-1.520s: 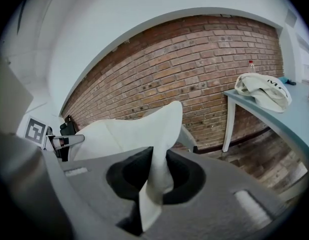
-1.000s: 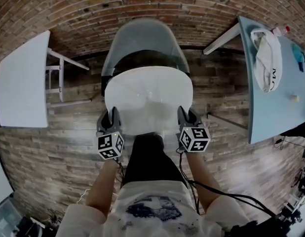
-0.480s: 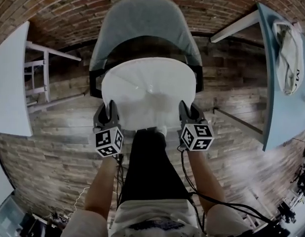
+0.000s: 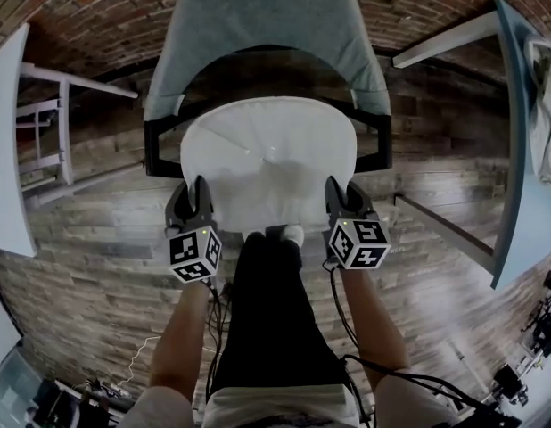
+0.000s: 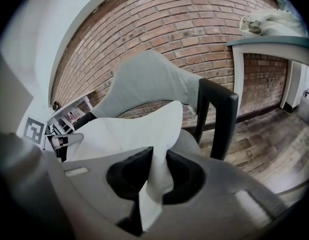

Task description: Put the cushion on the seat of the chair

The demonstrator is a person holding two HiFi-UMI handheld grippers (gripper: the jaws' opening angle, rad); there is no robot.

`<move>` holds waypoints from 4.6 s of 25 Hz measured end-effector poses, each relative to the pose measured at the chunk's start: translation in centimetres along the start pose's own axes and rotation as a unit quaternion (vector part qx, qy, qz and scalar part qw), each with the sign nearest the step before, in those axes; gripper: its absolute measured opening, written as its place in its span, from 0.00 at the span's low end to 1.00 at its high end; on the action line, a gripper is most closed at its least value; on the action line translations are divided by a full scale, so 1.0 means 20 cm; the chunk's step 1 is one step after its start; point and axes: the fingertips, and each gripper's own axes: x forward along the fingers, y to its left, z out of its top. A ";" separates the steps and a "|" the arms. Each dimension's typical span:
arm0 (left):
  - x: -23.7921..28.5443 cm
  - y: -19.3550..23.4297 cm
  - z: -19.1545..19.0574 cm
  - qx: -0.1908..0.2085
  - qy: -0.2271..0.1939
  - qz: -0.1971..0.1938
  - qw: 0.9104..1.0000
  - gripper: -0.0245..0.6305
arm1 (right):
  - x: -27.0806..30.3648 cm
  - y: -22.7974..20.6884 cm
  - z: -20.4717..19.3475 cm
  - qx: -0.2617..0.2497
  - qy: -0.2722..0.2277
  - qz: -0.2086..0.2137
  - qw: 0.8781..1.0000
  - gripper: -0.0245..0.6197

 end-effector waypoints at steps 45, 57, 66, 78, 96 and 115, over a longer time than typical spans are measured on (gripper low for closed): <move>0.41 0.16 -0.48 0.004 0.076 0.029 0.997 0.13 | 0.38 -0.28 -0.34 0.006 0.032 -0.035 0.999 0.18; 0.38 0.19 -0.46 -0.002 0.069 0.042 0.997 0.19 | 0.34 -0.32 -0.31 0.038 0.016 -0.059 0.997 0.33; 0.32 0.23 -0.43 -0.011 0.064 0.048 0.997 0.25 | 0.28 -0.34 -0.30 0.057 0.002 -0.061 0.996 0.42; -0.13 0.09 0.12 0.015 0.026 0.016 0.999 0.25 | -0.14 -0.03 0.09 0.036 -0.022 -0.027 0.999 0.42; -1.05 -0.45 1.40 0.063 -0.090 -0.069 0.992 0.25 | -1.14 0.72 1.21 -0.038 -0.136 0.035 0.989 0.40; -1.48 -0.74 1.86 0.096 -0.183 -0.101 0.973 0.07 | -1.71 1.01 1.64 -0.109 -0.238 0.065 0.963 0.04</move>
